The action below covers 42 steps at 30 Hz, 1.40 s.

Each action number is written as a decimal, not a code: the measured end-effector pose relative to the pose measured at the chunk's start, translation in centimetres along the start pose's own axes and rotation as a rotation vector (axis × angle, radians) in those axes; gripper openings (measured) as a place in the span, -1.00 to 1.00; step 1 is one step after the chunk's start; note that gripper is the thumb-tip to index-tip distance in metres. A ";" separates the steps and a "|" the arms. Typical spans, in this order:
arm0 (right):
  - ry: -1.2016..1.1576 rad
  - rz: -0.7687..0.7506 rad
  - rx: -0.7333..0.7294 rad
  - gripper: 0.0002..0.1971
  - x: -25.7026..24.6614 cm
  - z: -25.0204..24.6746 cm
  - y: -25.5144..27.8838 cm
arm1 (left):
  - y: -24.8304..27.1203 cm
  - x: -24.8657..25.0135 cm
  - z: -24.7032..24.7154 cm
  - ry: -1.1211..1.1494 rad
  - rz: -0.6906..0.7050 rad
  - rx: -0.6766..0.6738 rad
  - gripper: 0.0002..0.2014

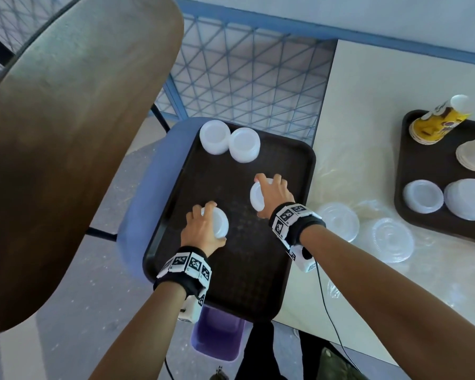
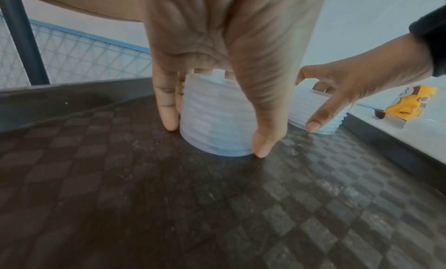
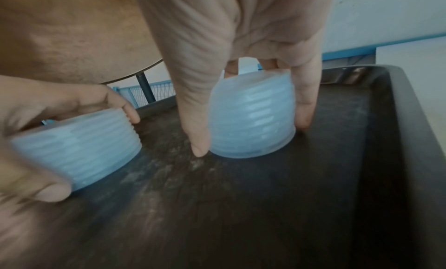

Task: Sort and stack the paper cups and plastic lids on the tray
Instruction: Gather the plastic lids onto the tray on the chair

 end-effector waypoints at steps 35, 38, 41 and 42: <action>-0.180 0.148 0.031 -0.15 18.2 2.3 18.7 | 10.8 19.7 7.7 -0.112 0.348 -0.067 -0.21; -0.160 0.170 0.015 -0.16 19.1 3.3 18.4 | 10.8 20.3 9.9 -0.182 0.350 -0.085 -0.21; -0.102 0.176 -0.020 -0.15 19.1 4.3 17.9 | 10.3 20.3 11.1 -0.239 0.338 -0.074 -0.20; -0.083 0.175 -0.024 -0.15 19.1 4.6 17.8 | 10.2 20.3 11.4 -0.253 0.333 -0.073 -0.20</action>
Point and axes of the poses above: each hand's wrist, its own y-axis away from the middle knuckle, its own z-axis out of the palm, x = y × z, the point moved 8 cm from there along -y, towards the middle knuckle, and after that the axes turned 1 degree about x, right-handed, at the moved point
